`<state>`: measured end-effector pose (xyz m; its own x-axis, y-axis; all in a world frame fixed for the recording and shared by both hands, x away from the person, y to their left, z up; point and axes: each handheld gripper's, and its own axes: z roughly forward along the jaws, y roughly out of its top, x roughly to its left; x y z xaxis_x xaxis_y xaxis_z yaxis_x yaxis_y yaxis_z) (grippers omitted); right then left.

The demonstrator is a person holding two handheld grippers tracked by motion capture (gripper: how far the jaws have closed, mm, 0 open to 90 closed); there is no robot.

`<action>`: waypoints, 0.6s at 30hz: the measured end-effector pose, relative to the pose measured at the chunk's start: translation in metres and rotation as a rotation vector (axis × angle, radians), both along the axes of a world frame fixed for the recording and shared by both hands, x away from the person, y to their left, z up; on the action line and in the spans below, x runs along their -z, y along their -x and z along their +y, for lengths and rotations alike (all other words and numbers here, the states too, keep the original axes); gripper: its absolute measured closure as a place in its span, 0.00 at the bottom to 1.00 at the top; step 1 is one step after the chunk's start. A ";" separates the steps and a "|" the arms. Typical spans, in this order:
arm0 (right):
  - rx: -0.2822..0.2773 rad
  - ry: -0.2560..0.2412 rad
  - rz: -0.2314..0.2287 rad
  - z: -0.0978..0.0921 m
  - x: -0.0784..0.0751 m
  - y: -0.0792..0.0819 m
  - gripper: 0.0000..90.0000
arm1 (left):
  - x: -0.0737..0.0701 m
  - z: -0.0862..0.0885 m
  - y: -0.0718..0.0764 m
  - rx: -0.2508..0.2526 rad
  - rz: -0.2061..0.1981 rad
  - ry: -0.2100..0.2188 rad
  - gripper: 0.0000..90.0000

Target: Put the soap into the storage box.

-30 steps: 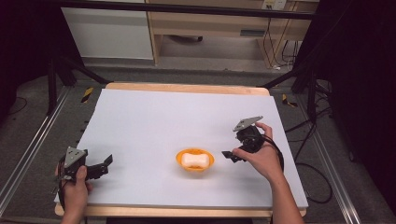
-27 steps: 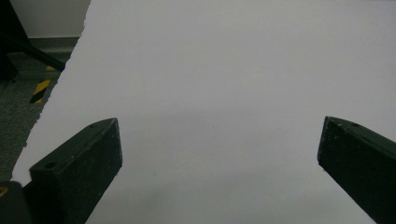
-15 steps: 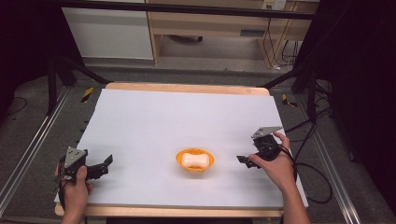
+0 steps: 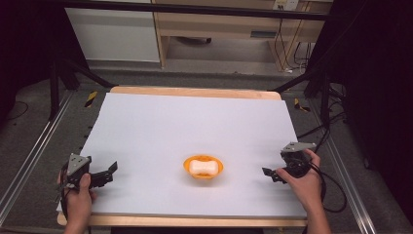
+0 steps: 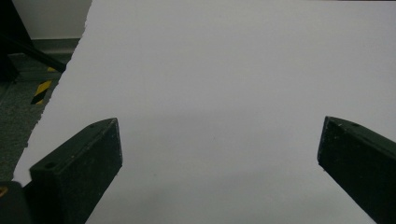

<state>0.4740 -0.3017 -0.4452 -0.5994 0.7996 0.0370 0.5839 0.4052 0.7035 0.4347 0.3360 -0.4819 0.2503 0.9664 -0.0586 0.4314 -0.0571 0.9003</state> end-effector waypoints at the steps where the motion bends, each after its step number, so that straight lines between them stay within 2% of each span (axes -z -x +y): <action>1: 0.005 -0.006 0.005 -0.002 0.000 0.001 0.01 | 0.000 0.000 0.000 0.000 0.000 0.000 0.00; 16: 0.059 -0.042 -0.022 -0.034 0.013 0.020 0.01 | 0.000 0.000 0.000 -0.001 -0.001 -0.002 0.00; 18: 0.071 -0.060 -0.019 -0.039 0.015 0.024 0.01 | 0.000 0.000 0.000 -0.001 -0.001 -0.003 0.00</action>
<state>0.4498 -0.3406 -0.4600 -0.5427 0.8365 0.0753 0.5957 0.3202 0.7366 0.4346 0.3357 -0.4819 0.2491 0.9669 -0.0556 0.4308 -0.0592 0.9005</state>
